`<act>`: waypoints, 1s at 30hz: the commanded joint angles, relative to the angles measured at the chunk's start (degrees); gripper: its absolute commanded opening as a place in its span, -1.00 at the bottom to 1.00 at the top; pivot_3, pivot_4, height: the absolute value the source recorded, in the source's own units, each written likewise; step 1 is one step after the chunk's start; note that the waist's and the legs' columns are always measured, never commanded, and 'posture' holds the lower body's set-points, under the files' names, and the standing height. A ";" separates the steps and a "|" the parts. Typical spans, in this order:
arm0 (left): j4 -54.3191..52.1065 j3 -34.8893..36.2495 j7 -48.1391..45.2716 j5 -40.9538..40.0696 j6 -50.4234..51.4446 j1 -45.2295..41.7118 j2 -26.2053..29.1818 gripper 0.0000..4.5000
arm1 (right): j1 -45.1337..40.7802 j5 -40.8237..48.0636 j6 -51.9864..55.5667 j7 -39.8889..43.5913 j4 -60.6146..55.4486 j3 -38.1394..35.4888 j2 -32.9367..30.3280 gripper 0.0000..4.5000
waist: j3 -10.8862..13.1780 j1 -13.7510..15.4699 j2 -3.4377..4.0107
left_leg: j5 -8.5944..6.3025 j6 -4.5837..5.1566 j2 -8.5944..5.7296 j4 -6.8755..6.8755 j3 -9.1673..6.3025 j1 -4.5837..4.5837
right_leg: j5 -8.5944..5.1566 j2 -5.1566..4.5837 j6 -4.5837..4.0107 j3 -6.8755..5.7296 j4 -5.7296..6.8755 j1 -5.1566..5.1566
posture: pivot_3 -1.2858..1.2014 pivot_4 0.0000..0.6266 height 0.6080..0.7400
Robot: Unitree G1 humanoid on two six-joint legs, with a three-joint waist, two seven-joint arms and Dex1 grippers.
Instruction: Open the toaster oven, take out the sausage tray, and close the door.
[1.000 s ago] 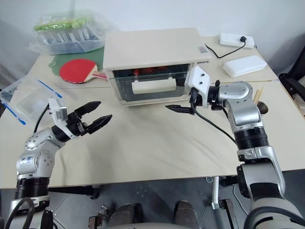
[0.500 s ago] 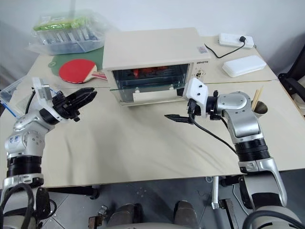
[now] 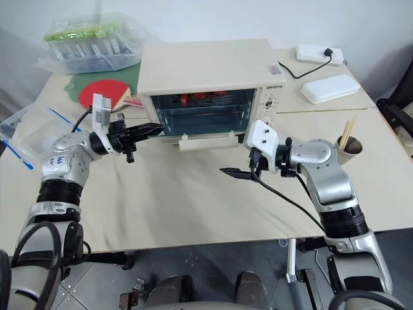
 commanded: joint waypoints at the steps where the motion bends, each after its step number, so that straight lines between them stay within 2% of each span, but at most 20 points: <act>1: 1.03 -0.13 -1.28 1.11 -1.75 -1.85 -0.40 -0.99 | 1.52 1.22 4.88 -0.01 -7.38 0.75 -2.82 1.00 | 0.00 0.20 0.00 | 0.00 0.00 0.00 0.01 0.00 0.00 | 0.00 0.00 0.00 0.01 0.01 0.00 | 0.03 -0.52 1.00; 11: 4.48 -1.10 -2.27 3.79 -4.11 -3.57 -1.78 -0.99 | 6.09 -0.71 10.82 4.14 -12.94 4.44 -14.51 1.00 | 0.03 2.01 -0.08 | -0.02 0.03 -0.01 0.24 0.03 -0.06 | 0.00 -0.01 0.00 0.03 -0.01 0.04 | 0.03 -0.52 1.00; 14: 4.28 -3.28 -3.88 5.81 -4.00 -3.11 -2.05 -0.99 | 10.85 4.39 13.49 11.49 -19.33 2.45 -22.64 1.00 | 0.06 3.10 -0.12 | -0.06 0.07 -0.01 0.29 0.02 -0.10 | 0.00 -0.01 0.00 0.03 -0.02 0.04 | 0.03 -0.52 1.00; 17: 4.01 -4.76 -5.10 7.01 -4.39 -2.74 -2.75 -0.99 | 13.81 10.62 16.54 14.99 -24.35 -1.68 -26.94 1.00 | 0.11 3.23 -0.21 | -0.08 0.11 -0.01 0.37 0.02 -0.16 | 0.00 -0.02 0.00 0.02 -0.04 0.03 | 0.03 -0.52 1.00; 25: 5.97 -6.67 -6.17 9.53 -6.82 -3.15 -4.63 -0.99 | 14.27 16.97 18.83 14.01 -28.38 -7.99 -30.21 1.00 | 0.15 3.19 -0.30 | -0.13 0.14 0.02 0.66 -0.03 -0.19 | 0.01 -0.01 0.02 0.02 0.03 0.11 | 0.03 -0.52 1.00; 30: 7.57 -8.79 -7.21 11.95 -8.46 -3.36 -5.31 -0.99 | 6.18 22.67 22.79 9.49 -27.58 -10.18 -27.21 1.00 | 0.16 3.11 -0.31 | -0.14 0.15 0.03 0.73 -0.05 -0.23 | 0.02 -0.01 0.03 0.01 0.04 0.10 | 0.03 -0.52 1.00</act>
